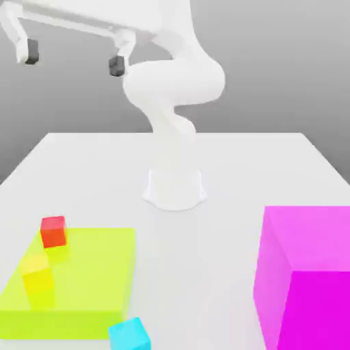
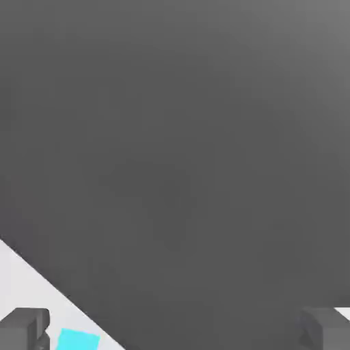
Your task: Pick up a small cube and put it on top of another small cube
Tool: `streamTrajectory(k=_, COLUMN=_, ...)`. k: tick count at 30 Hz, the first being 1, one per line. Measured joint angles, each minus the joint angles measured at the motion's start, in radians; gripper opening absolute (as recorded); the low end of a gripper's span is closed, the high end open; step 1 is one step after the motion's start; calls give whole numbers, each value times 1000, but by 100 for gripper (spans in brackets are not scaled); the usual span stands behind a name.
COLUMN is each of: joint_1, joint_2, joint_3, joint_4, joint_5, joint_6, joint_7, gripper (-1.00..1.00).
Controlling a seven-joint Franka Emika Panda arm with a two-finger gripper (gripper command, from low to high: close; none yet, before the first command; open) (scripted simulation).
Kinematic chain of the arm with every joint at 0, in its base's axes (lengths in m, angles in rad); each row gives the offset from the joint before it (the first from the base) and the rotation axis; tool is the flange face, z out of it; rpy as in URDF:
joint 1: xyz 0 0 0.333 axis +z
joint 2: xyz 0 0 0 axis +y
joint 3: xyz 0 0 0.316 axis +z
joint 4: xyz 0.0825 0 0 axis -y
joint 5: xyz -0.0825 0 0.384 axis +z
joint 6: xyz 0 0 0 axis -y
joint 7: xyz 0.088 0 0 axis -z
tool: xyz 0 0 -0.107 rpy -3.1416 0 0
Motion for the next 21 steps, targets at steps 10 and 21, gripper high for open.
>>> streamTrajectory(k=10, joint_1=60, joint_2=189, joint_3=-163, joint_4=21, joint_5=136, joint_6=28, joint_7=-477, gripper=0)
streamTrajectory(k=21, joint_1=6, joint_2=430, joint_3=-223, joint_4=50, joint_5=339, joint_6=38, joint_7=-1036, gripper=0)
